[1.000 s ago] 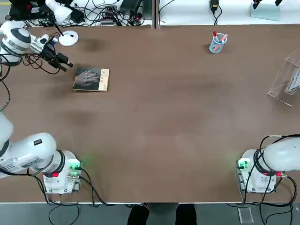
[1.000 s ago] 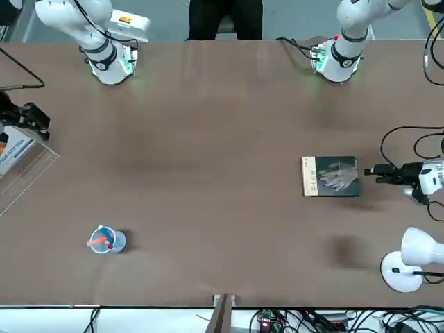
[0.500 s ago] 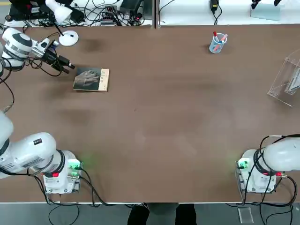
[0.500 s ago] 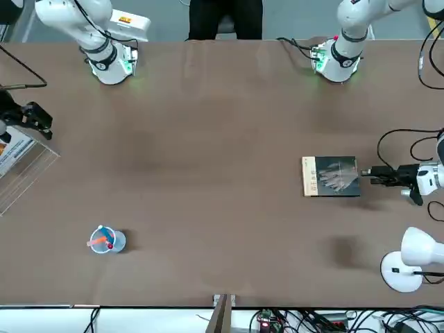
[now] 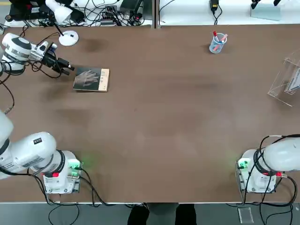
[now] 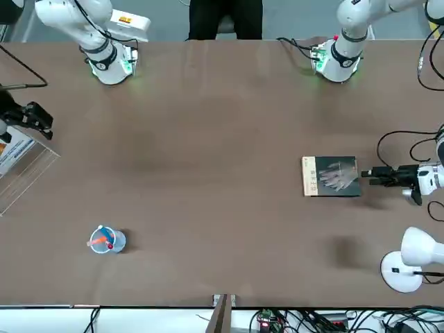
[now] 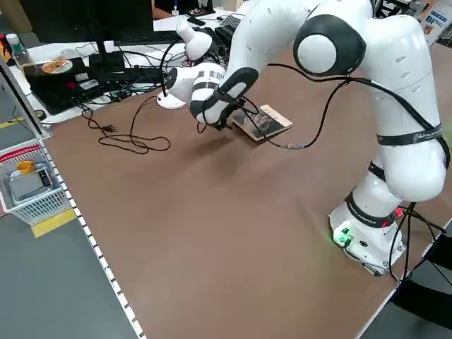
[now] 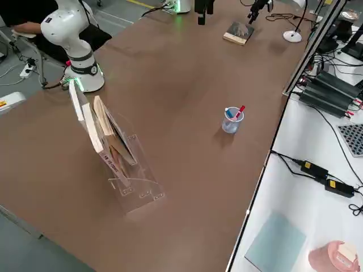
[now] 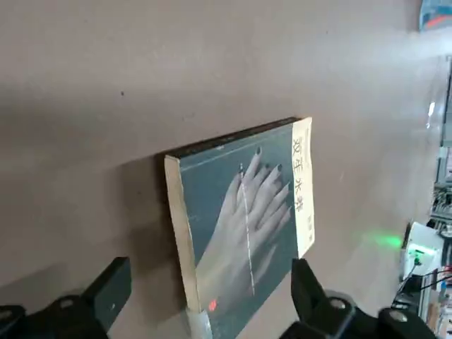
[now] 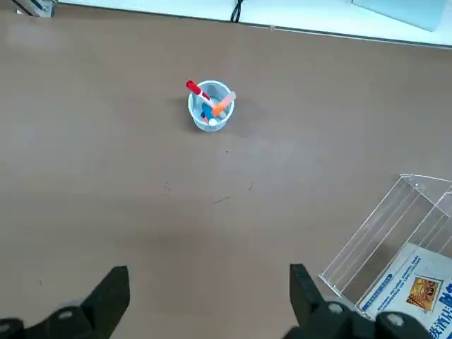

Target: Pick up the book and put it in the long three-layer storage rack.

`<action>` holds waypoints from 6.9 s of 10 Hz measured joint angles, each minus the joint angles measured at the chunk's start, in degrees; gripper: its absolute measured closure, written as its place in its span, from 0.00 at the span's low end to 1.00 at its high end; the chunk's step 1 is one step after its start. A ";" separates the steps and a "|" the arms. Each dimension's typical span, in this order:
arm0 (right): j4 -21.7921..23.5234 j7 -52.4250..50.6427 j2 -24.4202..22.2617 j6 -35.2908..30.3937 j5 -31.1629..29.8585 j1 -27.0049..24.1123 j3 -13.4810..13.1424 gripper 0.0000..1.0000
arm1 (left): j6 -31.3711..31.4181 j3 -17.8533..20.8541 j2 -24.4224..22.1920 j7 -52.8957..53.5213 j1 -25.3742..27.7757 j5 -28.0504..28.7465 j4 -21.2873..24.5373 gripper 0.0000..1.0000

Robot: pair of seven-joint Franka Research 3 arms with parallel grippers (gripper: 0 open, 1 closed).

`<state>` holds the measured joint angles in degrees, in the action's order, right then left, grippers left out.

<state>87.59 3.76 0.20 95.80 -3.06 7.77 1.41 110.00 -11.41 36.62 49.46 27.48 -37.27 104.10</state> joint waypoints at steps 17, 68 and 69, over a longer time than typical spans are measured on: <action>0.00 0.01 0.00 0.26 0.00 -0.14 0.04 0.00 | -0.12 -0.54 4.45 3.40 -0.52 -7.78 -0.75 0.00; 0.00 0.00 0.00 0.08 -0.03 -0.16 0.00 0.00 | -12.79 -0.79 11.95 8.67 3.10 -9.66 -6.50 0.99; 0.00 0.00 0.00 0.08 -0.03 -0.16 0.00 0.00 | -14.55 -0.87 11.90 6.98 3.08 -9.66 -7.65 1.00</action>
<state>87.59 3.76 0.20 95.88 -3.08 7.62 1.41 95.45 -12.28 48.53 56.44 30.55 -46.93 96.46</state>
